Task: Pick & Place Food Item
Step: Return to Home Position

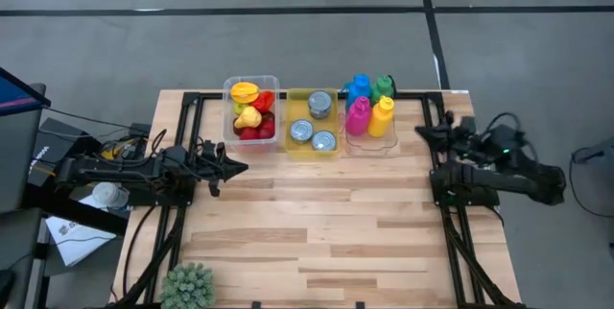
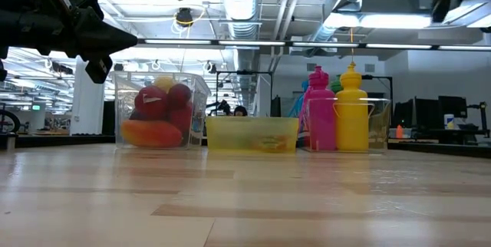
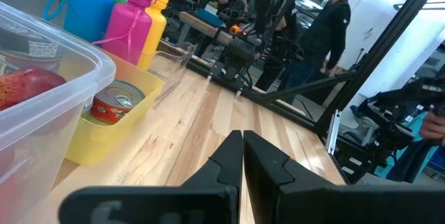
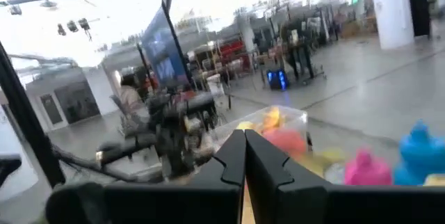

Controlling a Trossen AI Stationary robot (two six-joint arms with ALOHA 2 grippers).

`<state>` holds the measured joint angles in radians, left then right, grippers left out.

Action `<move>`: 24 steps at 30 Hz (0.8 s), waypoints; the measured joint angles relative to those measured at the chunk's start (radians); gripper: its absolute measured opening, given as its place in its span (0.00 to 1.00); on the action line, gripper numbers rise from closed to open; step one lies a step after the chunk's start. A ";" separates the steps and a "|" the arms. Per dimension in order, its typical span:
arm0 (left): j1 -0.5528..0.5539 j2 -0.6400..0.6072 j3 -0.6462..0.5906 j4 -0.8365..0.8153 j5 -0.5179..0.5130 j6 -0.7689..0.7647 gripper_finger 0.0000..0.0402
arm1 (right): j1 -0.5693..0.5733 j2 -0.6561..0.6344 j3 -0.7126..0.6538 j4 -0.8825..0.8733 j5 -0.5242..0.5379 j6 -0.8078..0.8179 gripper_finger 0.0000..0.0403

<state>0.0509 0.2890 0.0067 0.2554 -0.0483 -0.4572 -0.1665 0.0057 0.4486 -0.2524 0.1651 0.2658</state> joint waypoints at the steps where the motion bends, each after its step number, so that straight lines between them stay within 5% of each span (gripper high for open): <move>1: 0.000 0.000 0.000 0.000 0.000 0.000 0.01 | 0.000 0.001 -0.032 0.023 -0.003 0.007 0.00; 16: 0.000 0.004 0.000 0.015 -0.004 0.000 0.01 | 0.003 0.027 -0.431 0.459 -0.053 0.067 0.00; 24: 0.000 0.004 0.000 0.016 -0.004 0.000 0.01 | 0.003 0.012 -0.441 0.323 -0.056 0.068 0.00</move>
<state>0.0513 0.2928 0.0067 0.2710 -0.0525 -0.4572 -0.1638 0.0176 0.0080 0.0704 0.1093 0.3336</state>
